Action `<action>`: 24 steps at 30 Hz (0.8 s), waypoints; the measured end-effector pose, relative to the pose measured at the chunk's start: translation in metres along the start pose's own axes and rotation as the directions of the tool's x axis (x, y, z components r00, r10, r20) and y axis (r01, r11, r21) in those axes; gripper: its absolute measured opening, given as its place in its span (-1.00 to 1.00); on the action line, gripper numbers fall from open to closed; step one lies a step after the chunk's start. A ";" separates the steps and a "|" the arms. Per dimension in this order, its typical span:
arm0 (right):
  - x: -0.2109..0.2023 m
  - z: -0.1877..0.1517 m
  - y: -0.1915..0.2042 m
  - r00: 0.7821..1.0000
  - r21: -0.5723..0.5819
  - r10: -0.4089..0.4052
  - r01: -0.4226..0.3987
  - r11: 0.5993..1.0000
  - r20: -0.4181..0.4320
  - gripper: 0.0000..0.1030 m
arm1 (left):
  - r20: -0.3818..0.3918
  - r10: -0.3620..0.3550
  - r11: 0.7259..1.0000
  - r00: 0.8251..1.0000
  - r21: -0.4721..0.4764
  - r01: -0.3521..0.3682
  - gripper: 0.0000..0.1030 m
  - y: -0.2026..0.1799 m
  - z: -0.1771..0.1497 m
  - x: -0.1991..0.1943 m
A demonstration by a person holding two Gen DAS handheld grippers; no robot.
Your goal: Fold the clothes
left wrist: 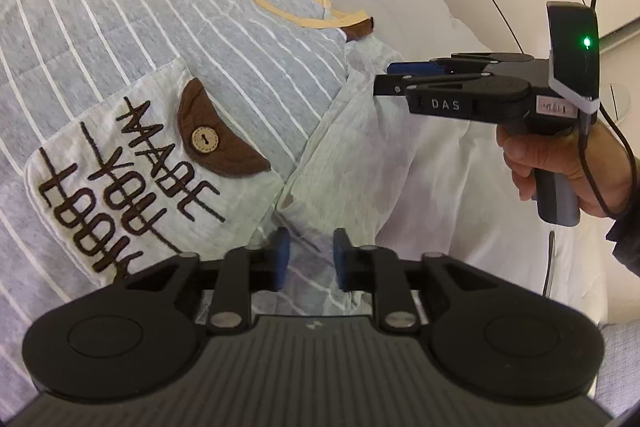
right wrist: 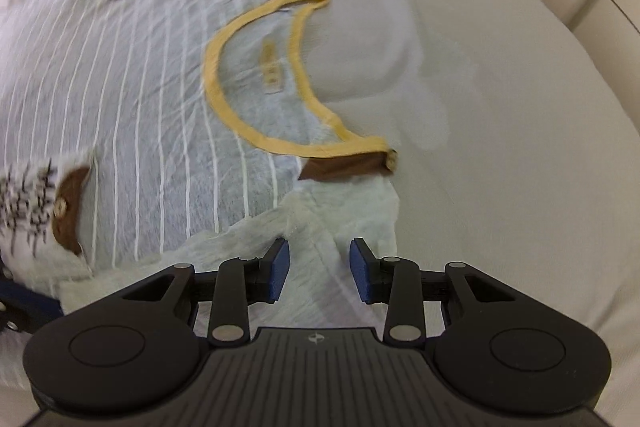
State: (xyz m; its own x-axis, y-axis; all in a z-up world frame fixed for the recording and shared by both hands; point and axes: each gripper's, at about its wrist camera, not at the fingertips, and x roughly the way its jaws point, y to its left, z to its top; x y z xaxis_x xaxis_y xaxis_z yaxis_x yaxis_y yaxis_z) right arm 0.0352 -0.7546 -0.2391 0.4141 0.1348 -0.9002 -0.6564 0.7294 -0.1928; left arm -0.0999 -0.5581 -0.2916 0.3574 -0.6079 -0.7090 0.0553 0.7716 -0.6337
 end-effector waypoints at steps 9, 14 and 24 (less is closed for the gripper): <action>0.008 0.001 -0.010 0.998 0.024 0.048 -0.047 0.999 -0.037 -1.00 | 0.017 0.016 1.000 1.000 0.022 -0.016 -0.96 -0.004 0.004 0.002; -0.004 0.004 -0.016 1.000 0.079 -0.008 0.006 0.997 0.024 -1.00 | -0.002 0.029 0.999 1.000 0.026 -0.029 -0.96 -0.002 0.004 0.005; -0.020 -0.002 -0.005 0.995 0.236 -0.027 0.004 0.972 0.095 -1.00 | -0.018 0.039 0.990 0.999 0.133 -0.037 -0.95 -0.002 -0.001 -0.004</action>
State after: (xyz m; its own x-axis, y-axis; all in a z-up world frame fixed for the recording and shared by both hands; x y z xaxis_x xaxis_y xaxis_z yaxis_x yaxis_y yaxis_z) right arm 0.0294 -0.7624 -0.2210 0.4895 0.1781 -0.8536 -0.4874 0.8676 -0.0985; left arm -0.1022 -0.5571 -0.2881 0.3422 -0.5805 -0.7389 0.1661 0.8114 -0.5605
